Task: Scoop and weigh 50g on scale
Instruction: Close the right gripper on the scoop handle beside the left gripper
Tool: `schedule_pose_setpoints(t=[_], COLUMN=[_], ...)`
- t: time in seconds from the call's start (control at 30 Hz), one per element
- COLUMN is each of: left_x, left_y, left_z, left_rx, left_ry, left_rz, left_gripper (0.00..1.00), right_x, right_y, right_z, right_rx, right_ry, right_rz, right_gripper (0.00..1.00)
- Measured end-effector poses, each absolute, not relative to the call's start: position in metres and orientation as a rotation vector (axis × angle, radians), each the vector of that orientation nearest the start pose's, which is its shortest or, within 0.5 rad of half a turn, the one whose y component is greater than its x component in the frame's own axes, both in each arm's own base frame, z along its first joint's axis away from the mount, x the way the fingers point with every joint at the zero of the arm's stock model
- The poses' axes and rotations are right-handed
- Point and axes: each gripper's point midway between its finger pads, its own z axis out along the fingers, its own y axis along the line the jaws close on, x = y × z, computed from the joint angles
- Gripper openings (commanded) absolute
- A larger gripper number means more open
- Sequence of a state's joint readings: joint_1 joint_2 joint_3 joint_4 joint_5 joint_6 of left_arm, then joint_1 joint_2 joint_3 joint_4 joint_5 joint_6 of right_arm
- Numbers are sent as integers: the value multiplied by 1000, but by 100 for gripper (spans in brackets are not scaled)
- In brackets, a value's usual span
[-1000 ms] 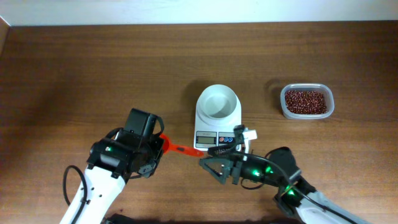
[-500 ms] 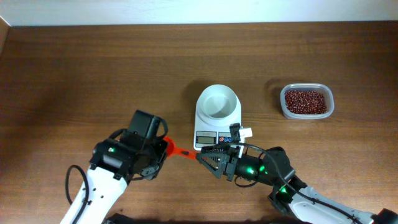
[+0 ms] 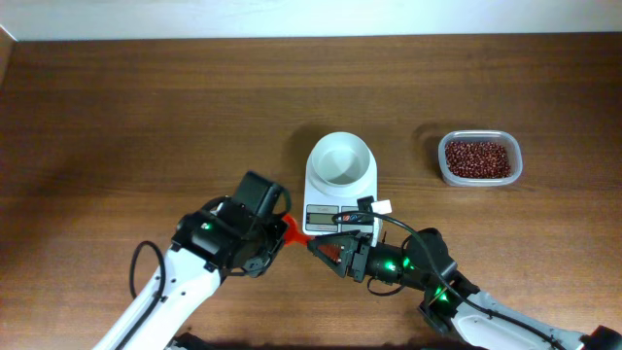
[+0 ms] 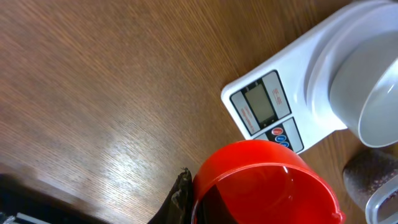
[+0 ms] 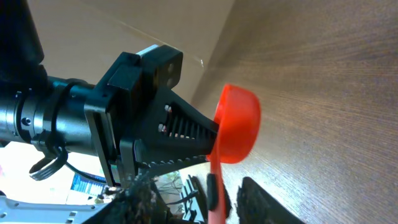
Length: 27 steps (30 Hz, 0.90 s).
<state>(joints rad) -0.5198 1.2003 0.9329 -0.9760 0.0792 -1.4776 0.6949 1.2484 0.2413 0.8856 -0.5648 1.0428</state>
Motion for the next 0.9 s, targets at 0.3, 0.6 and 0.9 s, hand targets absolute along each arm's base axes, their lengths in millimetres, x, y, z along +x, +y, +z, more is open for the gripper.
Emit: schedule_pose_setpoints(t=[0.3, 0.6, 0.9], left_x=[213, 214, 210], left_y=[-149, -150, -157], left_z=[117, 117, 118], left_rx=[-1316, -1341, -1316], left_ry=[2696, 2682, 2698], left_rz=[-480, -490, -494], left_gripper=[0, 0, 0], right_x=[199, 198, 198], right_y=[285, 285, 285], right_z=[160, 152, 152], right_rx=[-149, -127, -93], right_ry=[2027, 2071, 2085], right_rz=[1685, 1678, 1698], right_gripper=[35, 30, 24])
